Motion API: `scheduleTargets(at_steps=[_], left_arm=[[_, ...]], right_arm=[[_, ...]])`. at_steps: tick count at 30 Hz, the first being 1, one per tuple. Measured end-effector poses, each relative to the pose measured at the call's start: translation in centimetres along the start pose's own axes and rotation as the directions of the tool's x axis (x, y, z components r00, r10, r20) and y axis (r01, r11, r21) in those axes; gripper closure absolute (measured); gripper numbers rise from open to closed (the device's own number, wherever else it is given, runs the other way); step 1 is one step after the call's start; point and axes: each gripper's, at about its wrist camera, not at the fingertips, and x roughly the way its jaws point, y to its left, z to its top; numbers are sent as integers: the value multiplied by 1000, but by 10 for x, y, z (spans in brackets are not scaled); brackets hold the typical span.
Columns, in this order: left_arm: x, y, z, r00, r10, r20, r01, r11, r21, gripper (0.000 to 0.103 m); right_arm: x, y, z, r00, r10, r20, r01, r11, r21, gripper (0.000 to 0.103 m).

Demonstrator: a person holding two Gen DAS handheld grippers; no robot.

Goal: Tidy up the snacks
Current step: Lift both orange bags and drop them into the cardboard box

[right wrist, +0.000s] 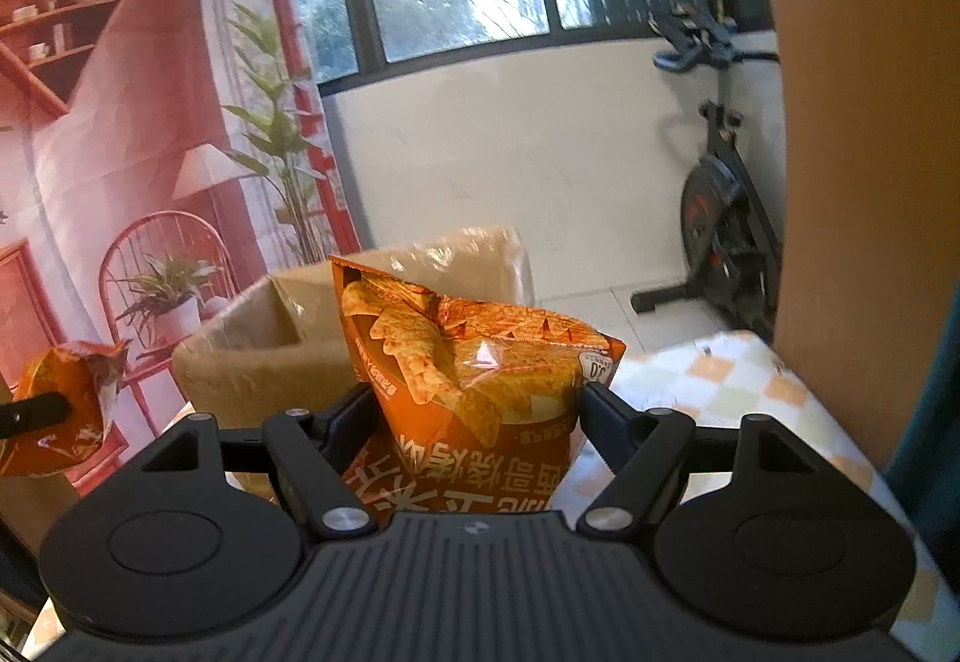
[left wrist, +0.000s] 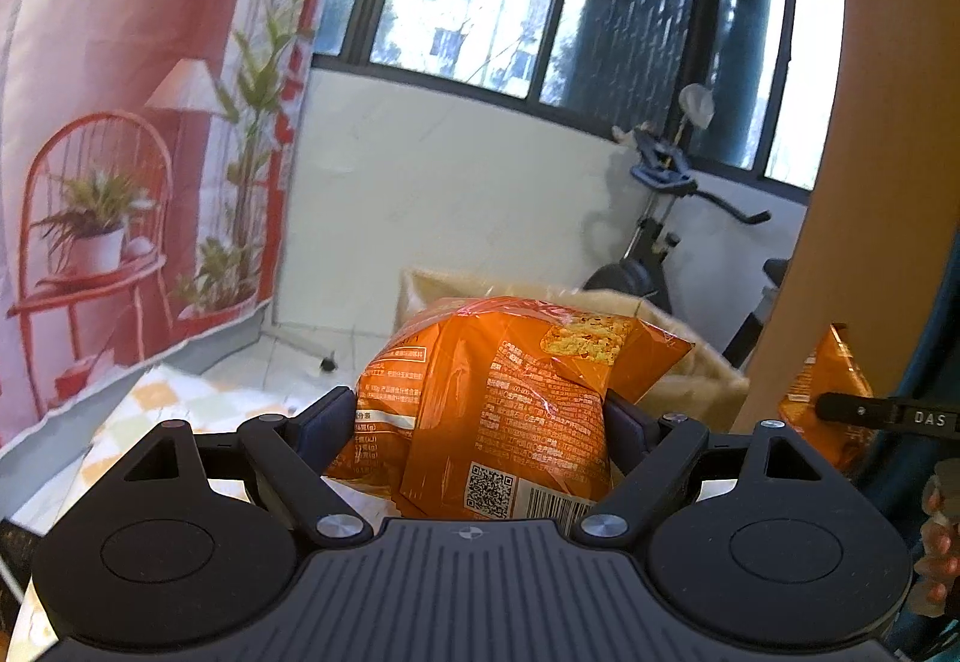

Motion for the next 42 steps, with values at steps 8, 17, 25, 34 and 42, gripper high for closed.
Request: scheduleTargets(at_steps=[8, 17, 25, 34, 42], left_arm=[[37, -19, 24, 999, -37, 34, 36, 999, 20, 16], [86, -31, 44, 998, -57, 31, 55, 998, 44, 16], [132, -28, 51, 999, -33, -7, 34, 997, 70, 16], [162, -24, 42, 995, -24, -95, 35, 992, 123, 14], [172, -24, 44, 991, 28, -132, -5, 984, 176, 5]], right_arm=[[19, 8, 34, 996, 34, 81, -30, 998, -50, 27], [66, 12, 69, 985, 69, 155, -55, 994, -95, 28], [127, 16, 83, 983, 96, 160, -81, 992, -99, 28], [173, 9, 56, 996, 79, 34, -76, 994, -81, 28], [185, 10, 44, 997, 55, -55, -60, 994, -89, 23]])
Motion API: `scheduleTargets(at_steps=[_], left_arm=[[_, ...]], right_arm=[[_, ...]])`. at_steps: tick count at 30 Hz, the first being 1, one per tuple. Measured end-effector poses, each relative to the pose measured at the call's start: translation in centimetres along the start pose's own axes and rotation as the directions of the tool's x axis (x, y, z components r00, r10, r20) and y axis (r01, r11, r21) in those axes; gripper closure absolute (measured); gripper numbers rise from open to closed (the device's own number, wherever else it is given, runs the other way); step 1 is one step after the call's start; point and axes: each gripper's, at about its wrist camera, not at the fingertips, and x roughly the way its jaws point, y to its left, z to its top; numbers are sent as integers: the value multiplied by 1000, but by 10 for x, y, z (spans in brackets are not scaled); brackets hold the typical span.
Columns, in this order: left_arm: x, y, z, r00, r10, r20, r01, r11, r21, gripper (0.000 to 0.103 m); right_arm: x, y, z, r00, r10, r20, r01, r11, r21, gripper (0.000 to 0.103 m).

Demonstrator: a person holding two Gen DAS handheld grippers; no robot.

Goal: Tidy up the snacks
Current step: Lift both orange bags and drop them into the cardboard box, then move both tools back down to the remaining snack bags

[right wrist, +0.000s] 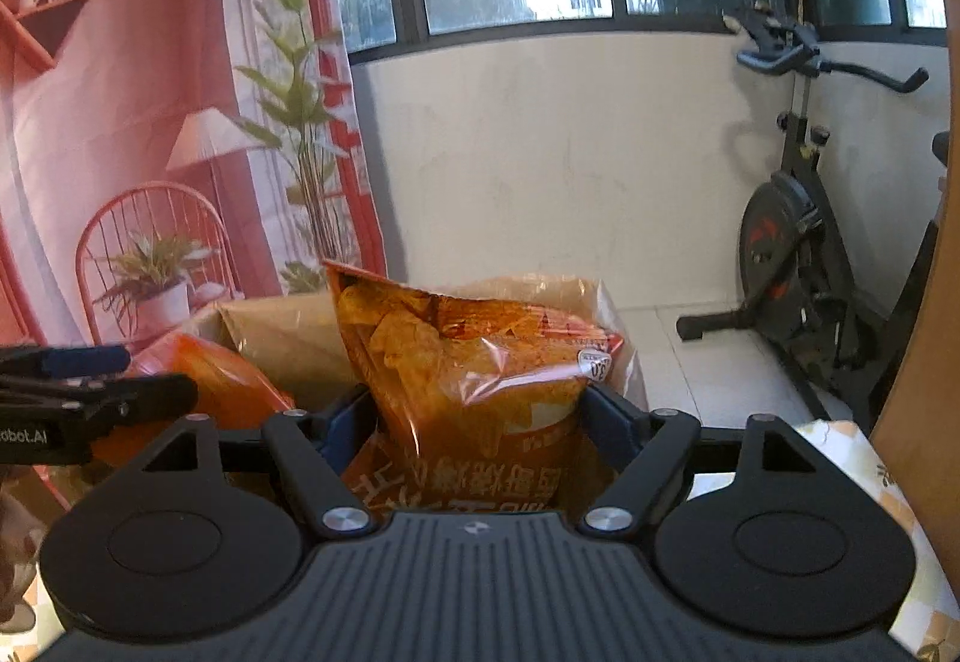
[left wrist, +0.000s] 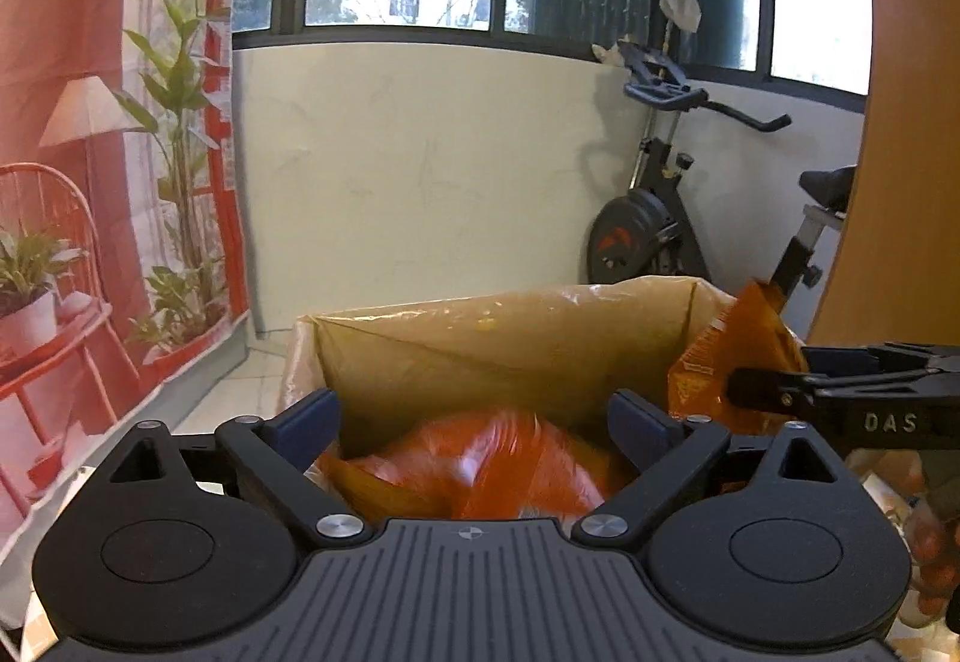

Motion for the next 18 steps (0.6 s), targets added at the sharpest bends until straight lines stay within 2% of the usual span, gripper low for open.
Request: scheduleTargets(at_steps=[7, 18], left_arm=[[-14, 5, 1, 1000, -8, -7, 8, 1000, -30, 5], [-68, 12, 2, 1000, -4, 22, 5, 998, -60, 5]], right_arm=[[-9, 2, -1, 1000, -7, -19, 7, 1000, -1, 23], [-48, 4, -3, 1000, -19, -12, 19, 1000, 18, 18]])
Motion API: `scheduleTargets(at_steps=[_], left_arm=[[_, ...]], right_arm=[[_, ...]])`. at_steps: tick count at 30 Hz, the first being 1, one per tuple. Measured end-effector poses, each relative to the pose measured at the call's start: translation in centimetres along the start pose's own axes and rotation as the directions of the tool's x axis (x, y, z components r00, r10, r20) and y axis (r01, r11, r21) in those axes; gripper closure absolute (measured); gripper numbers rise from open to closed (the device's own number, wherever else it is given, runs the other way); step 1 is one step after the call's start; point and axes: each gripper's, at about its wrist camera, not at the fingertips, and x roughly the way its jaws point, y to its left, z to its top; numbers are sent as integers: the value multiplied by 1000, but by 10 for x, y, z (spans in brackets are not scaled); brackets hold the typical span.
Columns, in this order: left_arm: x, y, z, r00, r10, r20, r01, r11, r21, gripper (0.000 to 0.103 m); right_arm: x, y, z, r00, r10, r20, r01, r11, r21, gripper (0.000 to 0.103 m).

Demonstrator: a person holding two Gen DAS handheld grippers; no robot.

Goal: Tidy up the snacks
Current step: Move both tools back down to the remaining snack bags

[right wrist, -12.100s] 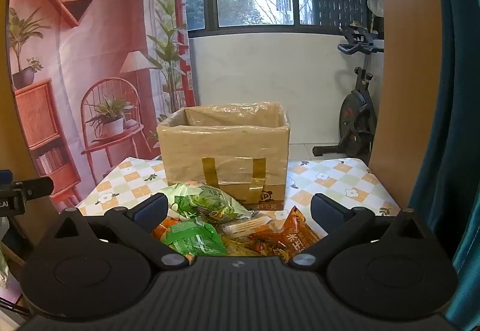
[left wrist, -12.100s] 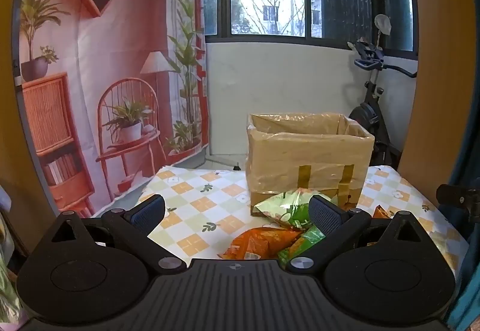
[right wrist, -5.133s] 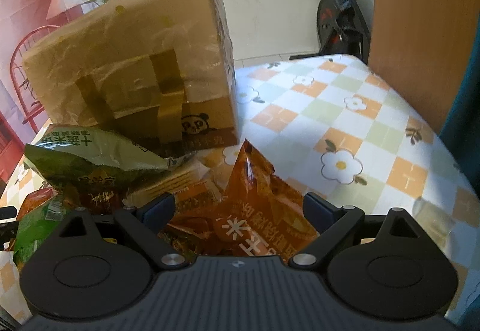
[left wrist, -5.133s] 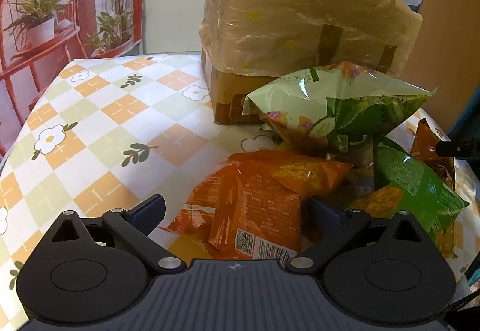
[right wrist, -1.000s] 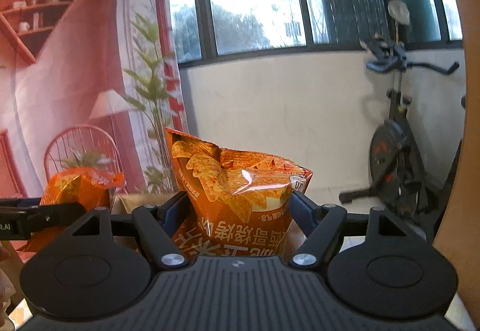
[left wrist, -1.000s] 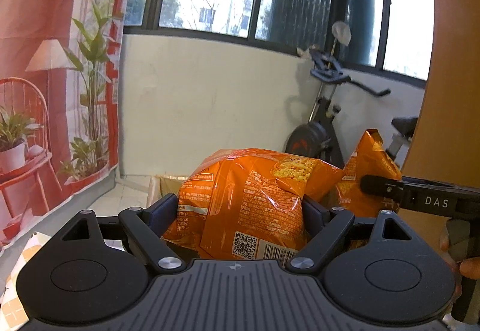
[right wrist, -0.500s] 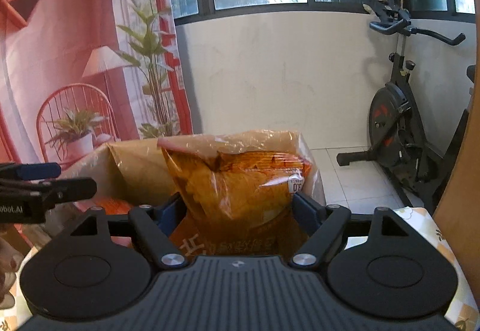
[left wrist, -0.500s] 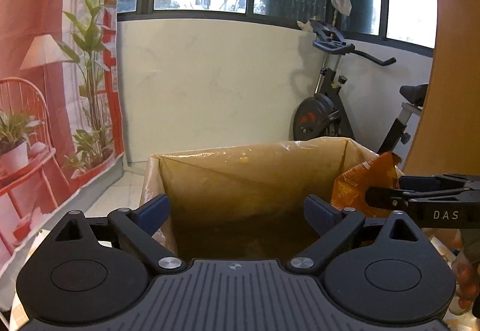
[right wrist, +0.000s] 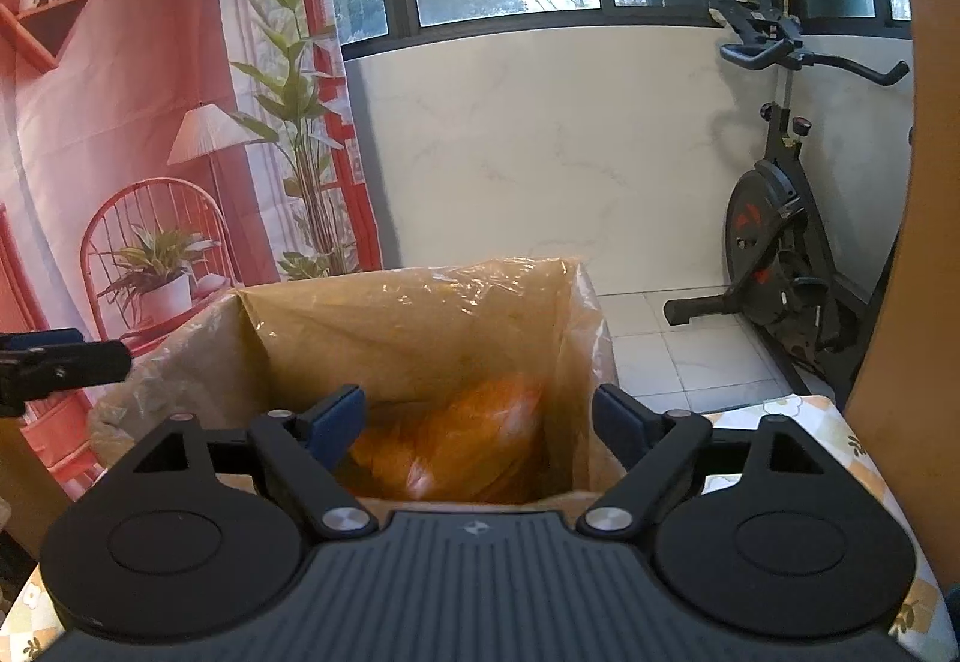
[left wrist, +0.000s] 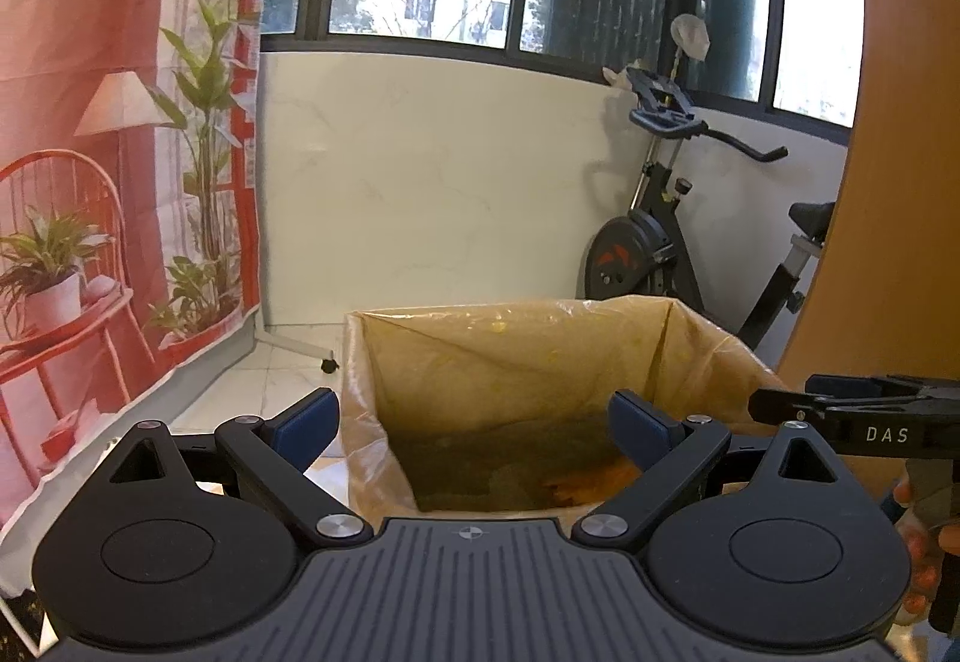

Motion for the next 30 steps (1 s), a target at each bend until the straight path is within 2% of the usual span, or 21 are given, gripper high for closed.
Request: scheduleTargets(at_steps=[14, 23, 27, 30], left_arm=[[-83, 19, -15, 999, -2, 32, 3, 1000, -16, 5], [-111, 27, -36, 1000, 6, 21, -5, 1000, -21, 5], [-118, 23, -58, 999, -18, 44, 19, 999, -28, 5], [-113, 16, -86, 998, -54, 22, 55, 996, -67, 5]], right_arm=[[-71, 12, -30, 999, 34, 5, -34, 999, 28, 18], [-102, 29, -60, 997, 72, -11, -72, 997, 38, 18], [-111, 32, -73, 997, 78, -23, -77, 996, 42, 18], [-115, 32, -86, 995, 84, -48, -81, 995, 64, 18]])
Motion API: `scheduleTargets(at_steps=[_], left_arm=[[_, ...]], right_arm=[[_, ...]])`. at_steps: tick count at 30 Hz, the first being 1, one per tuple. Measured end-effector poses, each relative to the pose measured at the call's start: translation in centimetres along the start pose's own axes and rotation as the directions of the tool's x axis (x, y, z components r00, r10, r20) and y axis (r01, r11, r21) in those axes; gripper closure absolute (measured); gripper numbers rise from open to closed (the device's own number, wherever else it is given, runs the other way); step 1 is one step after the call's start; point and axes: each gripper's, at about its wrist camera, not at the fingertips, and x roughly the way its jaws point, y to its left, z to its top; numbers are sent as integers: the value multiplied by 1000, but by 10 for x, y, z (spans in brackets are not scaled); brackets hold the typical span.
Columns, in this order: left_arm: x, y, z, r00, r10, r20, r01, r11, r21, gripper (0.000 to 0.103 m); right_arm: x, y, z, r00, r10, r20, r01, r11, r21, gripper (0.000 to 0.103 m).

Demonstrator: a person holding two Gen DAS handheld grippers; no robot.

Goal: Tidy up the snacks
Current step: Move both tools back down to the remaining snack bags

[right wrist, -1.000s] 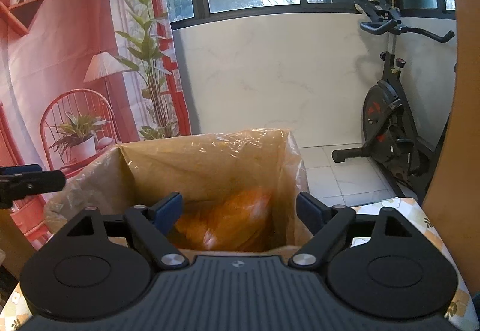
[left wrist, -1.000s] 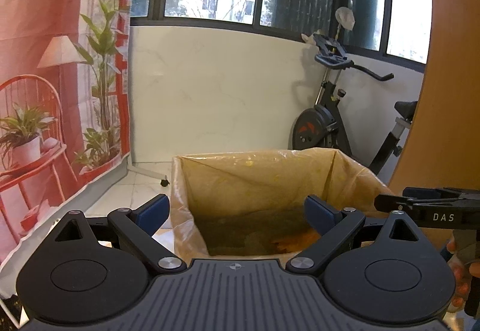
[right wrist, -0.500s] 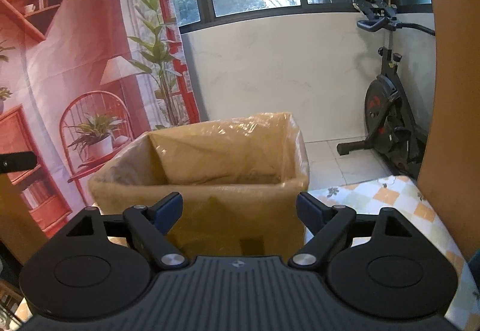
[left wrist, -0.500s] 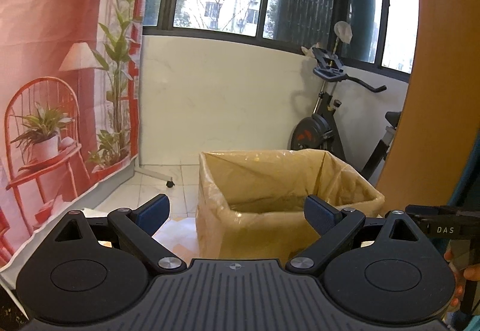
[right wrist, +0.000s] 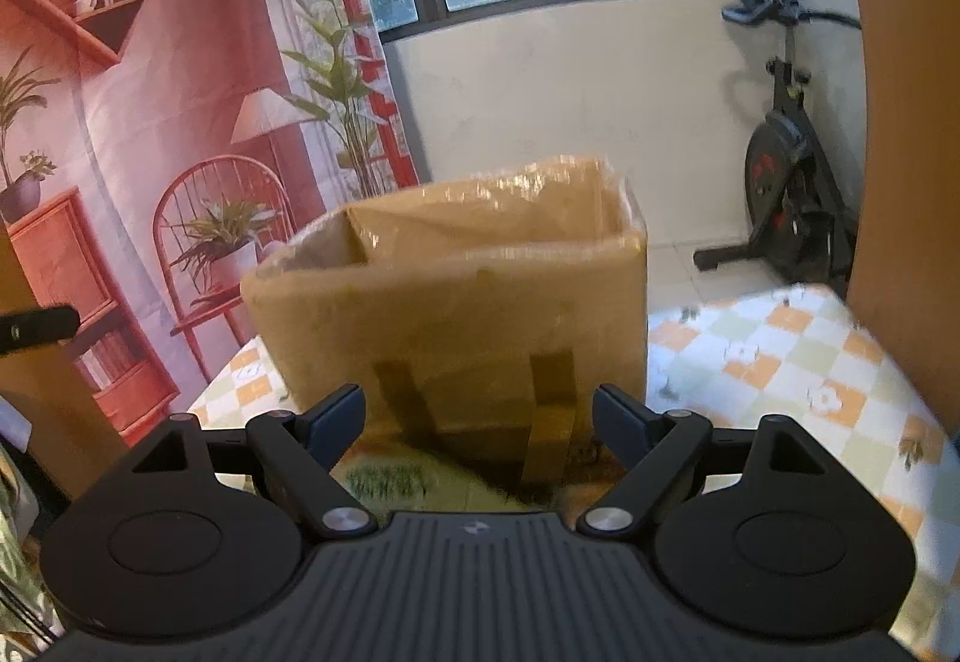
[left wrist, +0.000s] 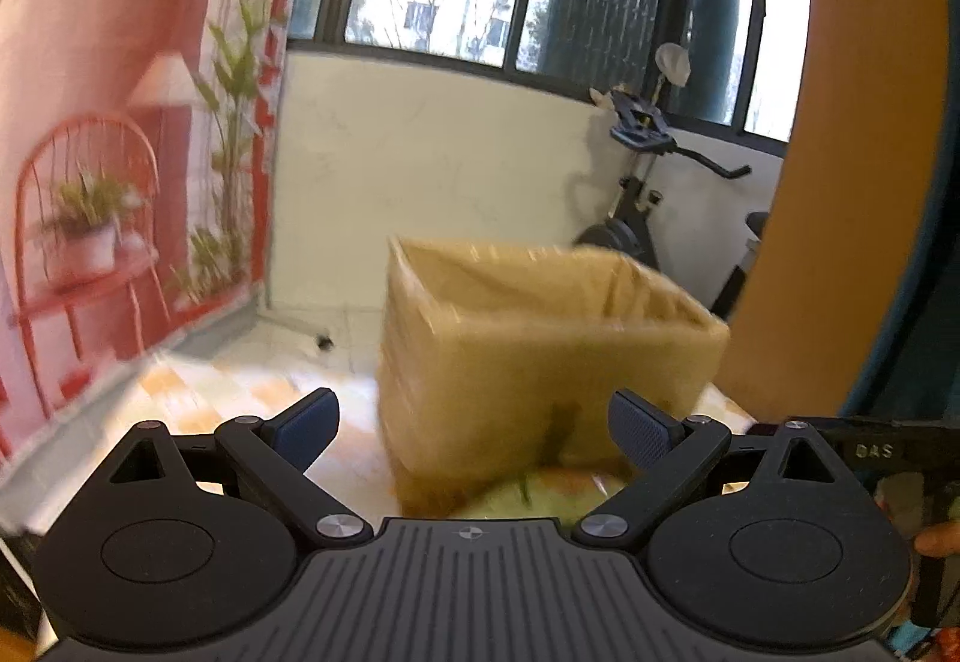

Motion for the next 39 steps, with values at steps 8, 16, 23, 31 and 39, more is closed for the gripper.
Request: scheduleTargets(at_steps=[8, 16, 23, 31, 39], left_arm=[[36, -24, -56, 981, -127, -149, 114, 989, -93, 5], [51, -39, -86, 961, -151, -233, 155, 988, -2, 5], [47, -56, -107, 952, -177, -251, 205, 975, 87, 5], [58, -65, -116, 946, -152, -288, 212, 958, 192, 5], [78, -60, -121, 930, -194, -312, 253, 954, 160, 4]], right_arm=[[6, 3, -40, 995, -20, -99, 16, 999, -43, 18], [9, 3, -65, 987, -27, -159, 20, 999, -49, 18], [8, -8, -80, 981, -50, -189, 43, 998, -40, 18], [6, -13, -83, 979, -55, -194, 51, 998, -24, 18], [8, -16, -86, 977, -61, -205, 56, 998, -27, 18]])
